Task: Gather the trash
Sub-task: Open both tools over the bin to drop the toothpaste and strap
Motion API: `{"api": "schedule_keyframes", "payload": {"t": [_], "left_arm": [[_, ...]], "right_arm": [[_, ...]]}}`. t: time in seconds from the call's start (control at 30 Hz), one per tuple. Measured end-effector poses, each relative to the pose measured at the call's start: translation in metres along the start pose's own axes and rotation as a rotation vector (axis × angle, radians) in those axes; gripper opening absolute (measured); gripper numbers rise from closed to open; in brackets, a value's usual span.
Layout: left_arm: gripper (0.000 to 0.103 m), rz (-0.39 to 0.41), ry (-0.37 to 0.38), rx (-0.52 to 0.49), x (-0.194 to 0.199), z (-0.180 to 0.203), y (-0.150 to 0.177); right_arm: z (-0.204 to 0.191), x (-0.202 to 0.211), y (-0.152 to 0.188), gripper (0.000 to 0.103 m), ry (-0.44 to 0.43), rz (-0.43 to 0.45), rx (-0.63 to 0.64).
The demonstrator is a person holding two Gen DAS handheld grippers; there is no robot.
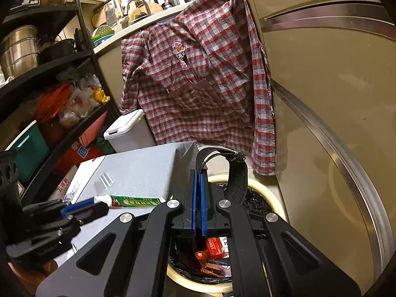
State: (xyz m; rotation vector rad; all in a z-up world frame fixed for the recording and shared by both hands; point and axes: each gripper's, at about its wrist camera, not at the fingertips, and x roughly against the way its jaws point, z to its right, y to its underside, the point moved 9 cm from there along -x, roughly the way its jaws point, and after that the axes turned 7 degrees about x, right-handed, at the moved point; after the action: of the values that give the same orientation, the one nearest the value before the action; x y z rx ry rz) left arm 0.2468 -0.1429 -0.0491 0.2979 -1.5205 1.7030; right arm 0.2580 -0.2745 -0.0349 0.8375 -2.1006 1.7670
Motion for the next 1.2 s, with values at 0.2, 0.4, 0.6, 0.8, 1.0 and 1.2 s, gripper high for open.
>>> {"api": "schedule_keyframes", "payload": {"t": [0.2,0.4,0.6,0.8,1.0,1.2], "left_arm": [[0.013,-0.033,-0.003,-0.005,-0.013,-0.001,0.008],[0.013,-0.052,0.006,-0.01,-0.018,0.0,0.011],[0.013,-0.052,0.012,-0.012,-0.019,0.002,0.009],[0.016,-0.048,0.03,-0.007,-0.017,0.003,0.009],[0.016,-0.044,0.031,0.007,-0.015,-0.001,0.008],[0.016,-0.038,0.028,0.008,-0.012,-0.003,0.007]], "right_arm": [[0.0,-0.006,0.002,0.003,-0.002,-0.013,0.007],[0.0,-0.009,0.004,0.003,-0.002,-0.02,0.005],[0.005,-0.012,0.006,0.009,0.003,-0.031,-0.003],[0.005,-0.013,0.006,0.032,0.004,-0.034,-0.004],[0.006,-0.015,0.009,0.036,0.003,-0.046,0.0],[0.007,-0.022,0.016,0.042,-0.043,-0.087,-0.041]]}}
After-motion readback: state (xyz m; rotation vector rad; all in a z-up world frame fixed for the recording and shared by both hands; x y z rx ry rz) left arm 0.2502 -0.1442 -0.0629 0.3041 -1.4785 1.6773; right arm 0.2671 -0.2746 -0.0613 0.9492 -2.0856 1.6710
